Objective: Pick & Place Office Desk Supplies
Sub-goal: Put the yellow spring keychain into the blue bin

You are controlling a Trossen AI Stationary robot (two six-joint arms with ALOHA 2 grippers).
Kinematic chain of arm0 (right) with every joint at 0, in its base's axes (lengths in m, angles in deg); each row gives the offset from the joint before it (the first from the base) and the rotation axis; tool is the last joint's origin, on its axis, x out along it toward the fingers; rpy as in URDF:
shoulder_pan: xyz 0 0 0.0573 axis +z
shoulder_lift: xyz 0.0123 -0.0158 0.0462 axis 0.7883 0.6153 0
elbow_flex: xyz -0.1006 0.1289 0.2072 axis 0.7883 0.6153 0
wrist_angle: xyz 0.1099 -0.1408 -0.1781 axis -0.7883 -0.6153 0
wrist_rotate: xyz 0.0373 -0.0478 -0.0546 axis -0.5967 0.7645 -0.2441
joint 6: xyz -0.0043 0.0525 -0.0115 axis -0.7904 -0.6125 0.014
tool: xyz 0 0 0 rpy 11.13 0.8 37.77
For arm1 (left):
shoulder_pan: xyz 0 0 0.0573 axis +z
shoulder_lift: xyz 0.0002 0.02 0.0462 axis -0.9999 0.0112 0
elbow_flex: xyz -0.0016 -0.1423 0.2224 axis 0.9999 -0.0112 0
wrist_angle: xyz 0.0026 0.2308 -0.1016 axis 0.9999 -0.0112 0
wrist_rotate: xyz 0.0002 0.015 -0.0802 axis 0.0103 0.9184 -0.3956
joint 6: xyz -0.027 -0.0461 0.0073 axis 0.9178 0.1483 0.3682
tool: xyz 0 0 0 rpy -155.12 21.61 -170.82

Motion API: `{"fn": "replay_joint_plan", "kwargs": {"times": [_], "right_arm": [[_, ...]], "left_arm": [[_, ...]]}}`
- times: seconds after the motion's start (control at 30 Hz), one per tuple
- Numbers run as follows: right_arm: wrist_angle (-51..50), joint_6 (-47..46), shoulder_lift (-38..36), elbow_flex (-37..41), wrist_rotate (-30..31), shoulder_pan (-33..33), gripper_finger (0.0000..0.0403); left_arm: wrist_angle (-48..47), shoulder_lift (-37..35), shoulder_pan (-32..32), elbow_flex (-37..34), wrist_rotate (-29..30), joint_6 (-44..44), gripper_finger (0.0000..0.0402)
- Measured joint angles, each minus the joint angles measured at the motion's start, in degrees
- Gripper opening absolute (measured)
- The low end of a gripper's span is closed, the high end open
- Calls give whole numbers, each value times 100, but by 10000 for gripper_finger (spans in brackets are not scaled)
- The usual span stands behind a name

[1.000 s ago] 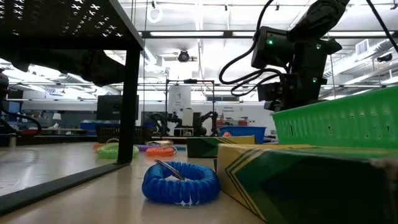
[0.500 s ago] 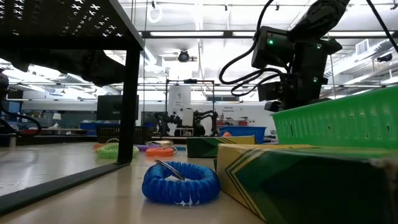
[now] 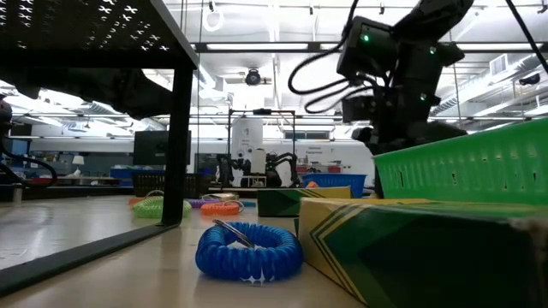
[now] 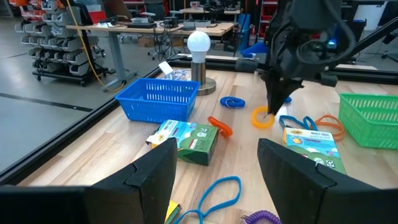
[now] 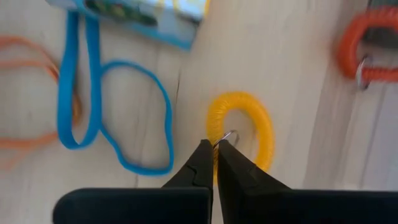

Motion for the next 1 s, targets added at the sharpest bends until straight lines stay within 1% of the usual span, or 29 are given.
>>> {"fn": "replay_joint_plan", "kwargs": {"times": [0.23, 0.5, 0.57, 0.63, 0.73, 0.87, 1.0], "right_arm": [[-99, 14, -7, -262, 11, 60, 4], [-315, 0, -14, -723, 679, 169, 1], [-263, 0, -16, -813, 828, 166, 1], [-28, 0, -41, -834, 842, 126, 0], [474, 28, -136, -836, 619, 23, 0], [1135, 93, -292, -836, 119, -185, 0], [1586, 197, -387, -836, -327, -442, 0]], "left_arm": [[-69, 0, 0, 0, -2, 0, 231], [-100, 0, -3, 0, -107, 20, 231], [-100, 0, -4, 0, -124, 20, 231], [-93, 0, -4, 0, -191, 20, 231], [-89, 0, -4, 0, -256, 20, 231], [-88, 0, -2, 0, -256, 20, 231], [-87, 0, -2, 0, -260, 22, 231]]}}
